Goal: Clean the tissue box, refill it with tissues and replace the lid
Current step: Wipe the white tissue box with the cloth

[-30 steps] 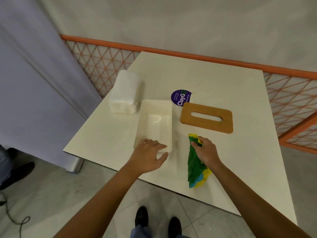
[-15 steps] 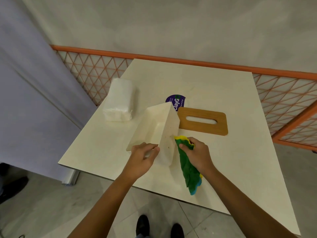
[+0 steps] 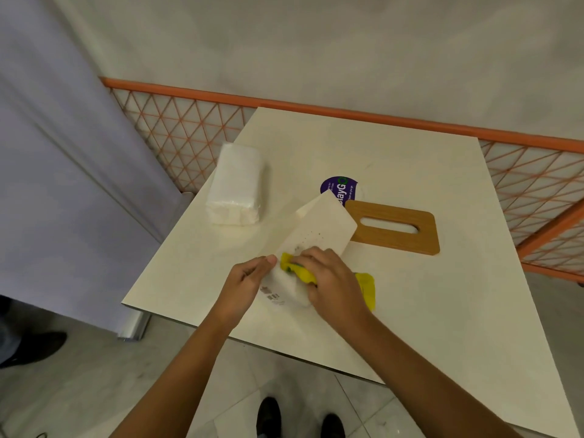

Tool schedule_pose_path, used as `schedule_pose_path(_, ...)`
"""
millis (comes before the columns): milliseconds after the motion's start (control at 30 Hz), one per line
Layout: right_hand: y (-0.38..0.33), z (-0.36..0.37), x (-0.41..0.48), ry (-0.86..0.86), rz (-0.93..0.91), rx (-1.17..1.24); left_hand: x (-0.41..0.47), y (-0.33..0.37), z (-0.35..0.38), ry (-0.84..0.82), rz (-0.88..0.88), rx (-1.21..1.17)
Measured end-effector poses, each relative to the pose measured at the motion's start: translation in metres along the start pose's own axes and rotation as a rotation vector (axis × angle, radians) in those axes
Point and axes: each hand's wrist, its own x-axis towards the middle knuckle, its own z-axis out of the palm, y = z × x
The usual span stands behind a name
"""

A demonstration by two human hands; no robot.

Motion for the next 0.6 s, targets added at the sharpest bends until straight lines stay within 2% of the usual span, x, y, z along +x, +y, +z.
schedule_pose_path(133, 0.002, 0.001, 0.017, 0.027, 0.112, -0.023, 0.009, 0.006, -0.005, 0.011, -0.012, 0.036)
schedule_pose_path(267, -0.018, 0.007, 0.005, 0.037, -0.009, -0.029, 0.017, 0.007, -0.01, 0.007, 0.007, 0.064)
schedule_pose_path(333, -0.021, 0.008, 0.016, 0.032, -0.003, 0.008, 0.019, 0.009, -0.013, -0.007, 0.023, 0.074)
schedule_pose_path(533, 0.0, 0.009, 0.044, 0.078, 0.246, 0.033, 0.024, 0.014, -0.017, -0.056, 0.026, 0.126)
schedule_pose_path(600, -0.003, 0.012, 0.037, 0.108, 0.235, 0.012, 0.025, 0.011, -0.018, -0.063, 0.031, 0.156)
